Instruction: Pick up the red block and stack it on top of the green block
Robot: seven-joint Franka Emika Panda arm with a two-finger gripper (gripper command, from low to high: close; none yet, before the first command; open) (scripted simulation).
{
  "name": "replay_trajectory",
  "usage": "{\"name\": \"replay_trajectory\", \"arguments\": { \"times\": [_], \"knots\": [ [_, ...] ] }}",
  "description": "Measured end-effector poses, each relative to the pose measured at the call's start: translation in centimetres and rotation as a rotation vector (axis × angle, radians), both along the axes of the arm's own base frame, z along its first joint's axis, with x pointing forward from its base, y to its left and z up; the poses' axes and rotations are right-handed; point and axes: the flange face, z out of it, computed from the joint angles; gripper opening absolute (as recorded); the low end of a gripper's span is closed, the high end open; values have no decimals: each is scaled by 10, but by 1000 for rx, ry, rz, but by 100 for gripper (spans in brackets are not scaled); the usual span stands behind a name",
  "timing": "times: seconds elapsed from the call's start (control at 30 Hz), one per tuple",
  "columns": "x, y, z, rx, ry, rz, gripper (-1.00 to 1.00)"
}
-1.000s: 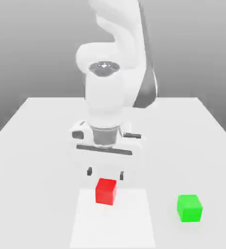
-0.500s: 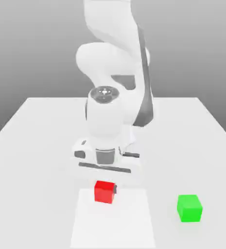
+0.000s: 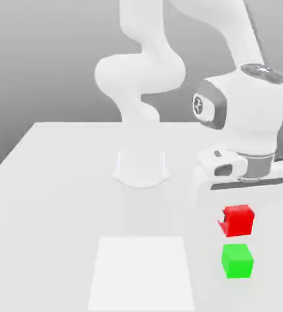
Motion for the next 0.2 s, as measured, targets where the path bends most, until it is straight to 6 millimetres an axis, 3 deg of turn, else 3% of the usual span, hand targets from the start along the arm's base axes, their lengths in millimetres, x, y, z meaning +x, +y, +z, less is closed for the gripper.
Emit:
{"name": "replay_trajectory", "arguments": {
  "times": [0.07, 0.1, 0.2],
  "knots": [
    [1, 0, -23, 0, 0, -3, -100],
    [0, 0, -33, 0, 0, -3, 100],
    [0, 0, -33, 0, 0, -3, 100]
  ]
}}
